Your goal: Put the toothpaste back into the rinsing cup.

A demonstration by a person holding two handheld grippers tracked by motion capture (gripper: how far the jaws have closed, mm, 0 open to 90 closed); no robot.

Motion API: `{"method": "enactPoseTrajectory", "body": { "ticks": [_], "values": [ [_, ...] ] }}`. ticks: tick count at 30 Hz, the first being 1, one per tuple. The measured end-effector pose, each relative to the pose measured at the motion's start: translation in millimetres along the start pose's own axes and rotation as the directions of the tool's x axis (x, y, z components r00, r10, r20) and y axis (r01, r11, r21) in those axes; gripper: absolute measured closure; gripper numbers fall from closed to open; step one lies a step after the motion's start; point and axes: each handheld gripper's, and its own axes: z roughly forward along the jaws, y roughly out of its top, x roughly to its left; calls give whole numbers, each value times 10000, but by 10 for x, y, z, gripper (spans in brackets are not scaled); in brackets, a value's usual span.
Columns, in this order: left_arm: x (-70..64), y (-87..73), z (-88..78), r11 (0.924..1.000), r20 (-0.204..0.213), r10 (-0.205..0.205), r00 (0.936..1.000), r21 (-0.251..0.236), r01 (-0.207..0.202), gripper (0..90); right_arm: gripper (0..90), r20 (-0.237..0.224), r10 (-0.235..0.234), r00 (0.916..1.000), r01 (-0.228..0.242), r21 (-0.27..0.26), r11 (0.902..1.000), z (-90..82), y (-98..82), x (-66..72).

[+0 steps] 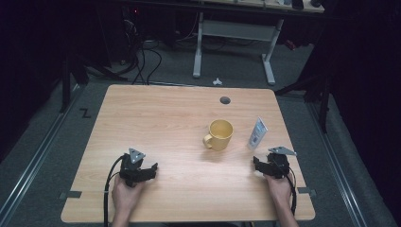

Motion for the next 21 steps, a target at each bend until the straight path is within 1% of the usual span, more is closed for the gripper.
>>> {"method": "enactPoseTrajectory", "body": {
  "ticks": [5,13,15,17,21],
  "values": [
    [1,0,0,10000,2,5,10000,-1,-5,222,245,-77,-74,9999,74,28,10000,-1,-1,5],
    [1,0,0,10000,6,16,10000,-2,-16,222,272,-9,-57,10000,57,-8,10000,-25,-18,31],
    [1,0,0,10000,5,11,10000,-4,-11,222,274,-15,-142,9999,142,-25,9999,-36,-25,47],
    [1,0,0,10000,6,10,10000,-3,-10,222,274,-17,-128,9999,128,-24,9999,-39,-26,49],
    [1,0,-1,10000,6,8,10000,-2,-8,222,282,-161,-25,9999,23,-113,9999,-97,-23,64]
  ]
}}
